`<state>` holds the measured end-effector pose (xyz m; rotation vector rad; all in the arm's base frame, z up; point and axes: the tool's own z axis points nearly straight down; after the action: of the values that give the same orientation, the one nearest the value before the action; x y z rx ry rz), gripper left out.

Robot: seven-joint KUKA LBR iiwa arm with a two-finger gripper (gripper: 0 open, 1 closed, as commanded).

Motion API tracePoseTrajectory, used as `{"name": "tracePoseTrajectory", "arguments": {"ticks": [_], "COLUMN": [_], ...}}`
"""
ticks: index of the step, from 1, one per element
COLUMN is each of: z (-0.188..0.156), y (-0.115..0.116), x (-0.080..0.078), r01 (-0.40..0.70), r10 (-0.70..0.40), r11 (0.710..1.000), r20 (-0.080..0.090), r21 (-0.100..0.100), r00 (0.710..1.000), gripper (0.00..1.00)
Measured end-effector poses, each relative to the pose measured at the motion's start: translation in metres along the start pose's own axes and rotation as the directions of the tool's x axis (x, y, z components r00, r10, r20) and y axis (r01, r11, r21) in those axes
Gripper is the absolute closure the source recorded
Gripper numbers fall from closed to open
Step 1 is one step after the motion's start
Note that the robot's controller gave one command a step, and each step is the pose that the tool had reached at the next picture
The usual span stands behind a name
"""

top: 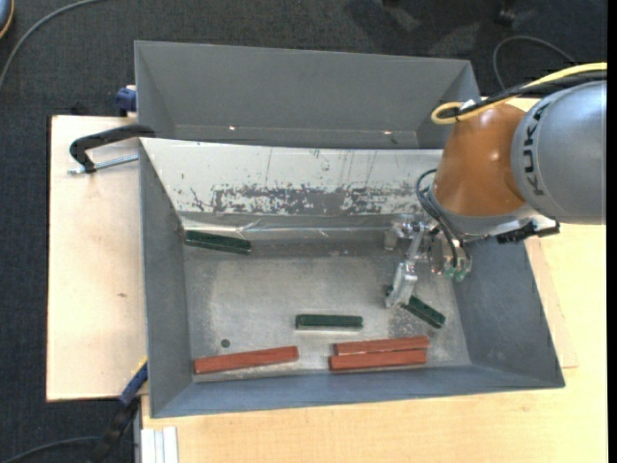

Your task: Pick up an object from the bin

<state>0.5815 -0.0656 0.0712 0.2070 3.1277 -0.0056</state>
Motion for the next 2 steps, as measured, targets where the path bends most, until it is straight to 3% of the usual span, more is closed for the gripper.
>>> {"name": "tracePoseTrajectory", "arguments": {"ticks": [1, 2], "z": [-0.0046, -0.0037], "y": [-0.0416, -0.0406], "x": [0.0622, 0.0628], "r01": [0.235, 0.237], "r10": [-0.235, -0.237], "r11": [0.972, 0.972], "r20": [-0.002, -0.003], "r21": [-0.004, -0.005], "r00": [0.972, 0.972], "gripper": [0.0, 1.0]}}
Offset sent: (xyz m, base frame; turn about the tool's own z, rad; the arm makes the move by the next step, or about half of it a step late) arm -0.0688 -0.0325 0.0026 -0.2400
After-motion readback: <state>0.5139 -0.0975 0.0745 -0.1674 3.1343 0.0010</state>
